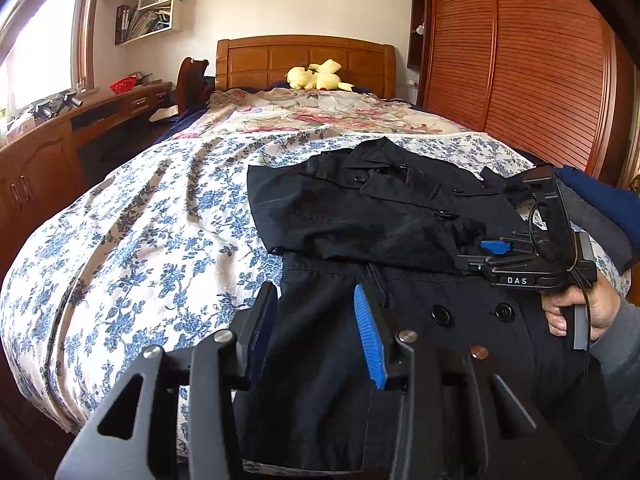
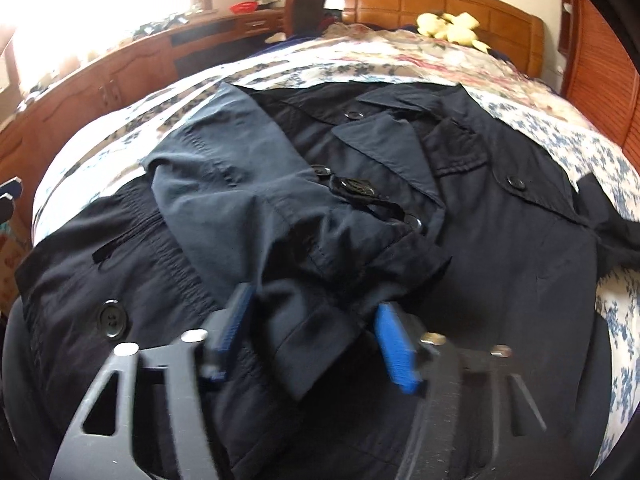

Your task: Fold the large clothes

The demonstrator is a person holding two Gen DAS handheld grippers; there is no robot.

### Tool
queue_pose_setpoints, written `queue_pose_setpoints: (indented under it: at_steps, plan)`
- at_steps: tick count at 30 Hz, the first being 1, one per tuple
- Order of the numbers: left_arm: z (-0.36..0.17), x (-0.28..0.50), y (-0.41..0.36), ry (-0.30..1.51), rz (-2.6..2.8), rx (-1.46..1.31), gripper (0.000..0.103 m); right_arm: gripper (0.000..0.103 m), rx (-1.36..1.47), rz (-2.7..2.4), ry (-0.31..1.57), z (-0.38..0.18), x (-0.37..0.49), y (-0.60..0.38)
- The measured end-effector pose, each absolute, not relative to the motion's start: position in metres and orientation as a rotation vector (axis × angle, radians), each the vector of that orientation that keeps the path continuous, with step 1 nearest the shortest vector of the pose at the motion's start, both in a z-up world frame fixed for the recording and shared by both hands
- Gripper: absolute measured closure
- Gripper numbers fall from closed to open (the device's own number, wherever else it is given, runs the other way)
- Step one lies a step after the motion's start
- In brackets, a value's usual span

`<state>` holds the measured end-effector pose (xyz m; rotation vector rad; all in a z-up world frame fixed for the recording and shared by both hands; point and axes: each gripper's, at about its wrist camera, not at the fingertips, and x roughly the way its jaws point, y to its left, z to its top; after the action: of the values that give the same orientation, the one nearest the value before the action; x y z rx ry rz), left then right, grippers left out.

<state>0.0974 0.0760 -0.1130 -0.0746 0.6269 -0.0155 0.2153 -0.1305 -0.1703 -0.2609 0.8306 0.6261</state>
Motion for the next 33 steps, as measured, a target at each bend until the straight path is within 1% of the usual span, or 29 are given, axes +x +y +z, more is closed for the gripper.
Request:
queue_pose_setpoints:
  at_steps: [1, 3, 6, 9, 14, 19, 26, 33]
  plan:
    - [-0.113, 0.098, 0.075, 0.627, -0.017, -0.075, 0.065, 0.064, -0.266, 0.625, 0.822, -0.170, 0.214, -0.130]
    - [-0.113, 0.099, 0.074, 0.628, -0.018, -0.076, 0.065, 0.084, -0.265, 0.638, 0.803, -0.167, 0.211, -0.130]
    - [-0.114, 0.099, 0.071, 0.627, -0.022, -0.075, 0.064, 0.088, -0.250, 0.641, 0.766, -0.159, 0.208, -0.135]
    - [-0.114, 0.100, 0.068, 0.624, -0.032, -0.077, 0.064, 0.091, -0.218, 0.632, 0.730, -0.145, 0.206, -0.145]
    - [-0.113, 0.104, 0.060, 0.619, -0.057, -0.078, 0.064, 0.092, -0.179, 0.646, 0.641, -0.109, 0.193, -0.163]
    - [-0.109, 0.104, 0.050, 0.606, -0.078, -0.081, 0.064, 0.092, -0.161, 0.652, 0.598, -0.088, 0.172, -0.177]
    - [-0.104, 0.101, 0.035, 0.588, -0.111, -0.078, 0.064, 0.092, -0.134, 0.591, 0.557, -0.070, 0.144, -0.215]
    - [-0.100, 0.099, 0.026, 0.594, -0.133, -0.054, 0.063, 0.092, -0.131, 0.513, 0.615, -0.083, 0.124, -0.250]
